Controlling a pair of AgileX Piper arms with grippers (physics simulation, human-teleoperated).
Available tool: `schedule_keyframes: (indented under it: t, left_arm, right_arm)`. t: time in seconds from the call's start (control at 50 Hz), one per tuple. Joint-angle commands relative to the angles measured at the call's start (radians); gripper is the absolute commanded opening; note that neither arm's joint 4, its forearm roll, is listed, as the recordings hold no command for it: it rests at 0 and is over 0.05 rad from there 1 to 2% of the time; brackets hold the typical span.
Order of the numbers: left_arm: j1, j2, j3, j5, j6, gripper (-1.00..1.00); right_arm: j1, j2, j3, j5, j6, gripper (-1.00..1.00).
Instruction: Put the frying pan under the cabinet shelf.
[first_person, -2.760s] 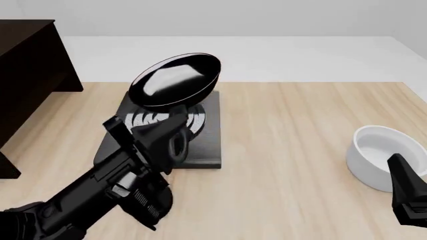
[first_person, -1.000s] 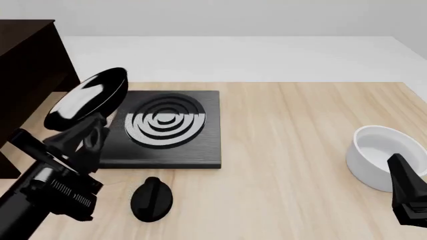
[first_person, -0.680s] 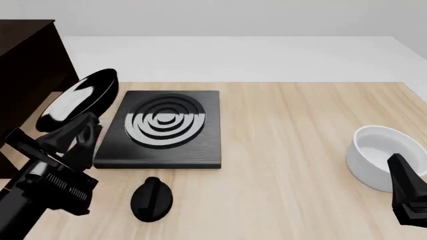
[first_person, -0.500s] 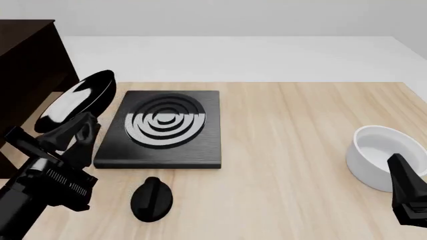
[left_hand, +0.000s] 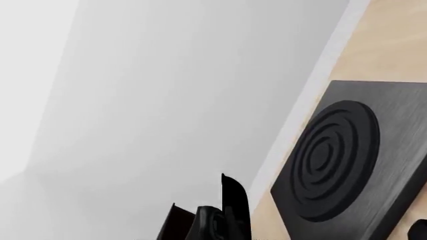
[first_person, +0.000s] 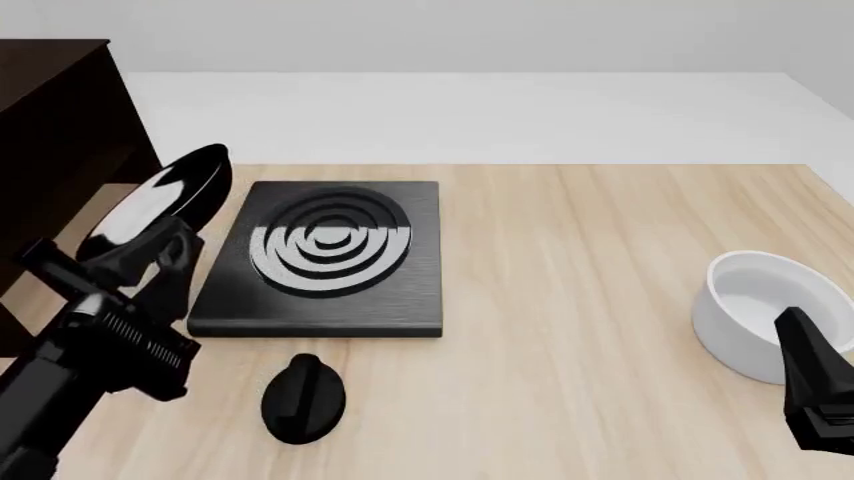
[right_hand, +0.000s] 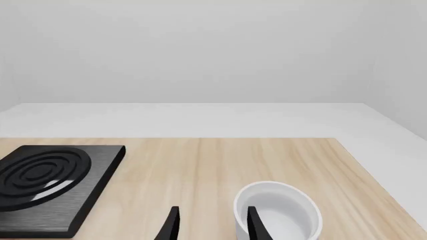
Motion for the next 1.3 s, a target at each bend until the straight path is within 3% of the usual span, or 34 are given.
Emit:
schedule_keyframes:
  t: [0.02, 0.32, 0.36, 0.64, 0.92, 1.3]
  left_arm:
    - [0.015, 0.009, -0.028, -0.016, -0.006, -1.0]
    - [0.049, 0.001, -0.018, -0.016, -0.017, -1.0]
    - [0.046, 0.006, -0.019, -0.016, -0.067, -1.0]
    - [0.07, 0.016, -0.022, -0.016, -0.058, -1.0]
    - [0.085, 0.016, -0.03, -0.016, -0.102, -1.0]
    - [0.124, 0.047, -0.042, -0.016, -0.069, -1.0]
  right_arm:
    - [0.0, 0.0, 0.0, 0.0, 0.0, 1.0]
    - [0.0, 0.0, 0.0, 0.0, 0.0, 1.0]
    - [0.0, 0.0, 0.0, 0.0, 0.0, 1.0]
    - [0.0, 0.0, 0.0, 0.0, 0.0, 1.0]
    - [0.0, 0.0, 0.0, 0.0, 0.0, 1.0]
    - [0.0, 0.0, 0.0, 0.0, 0.0, 1.0]
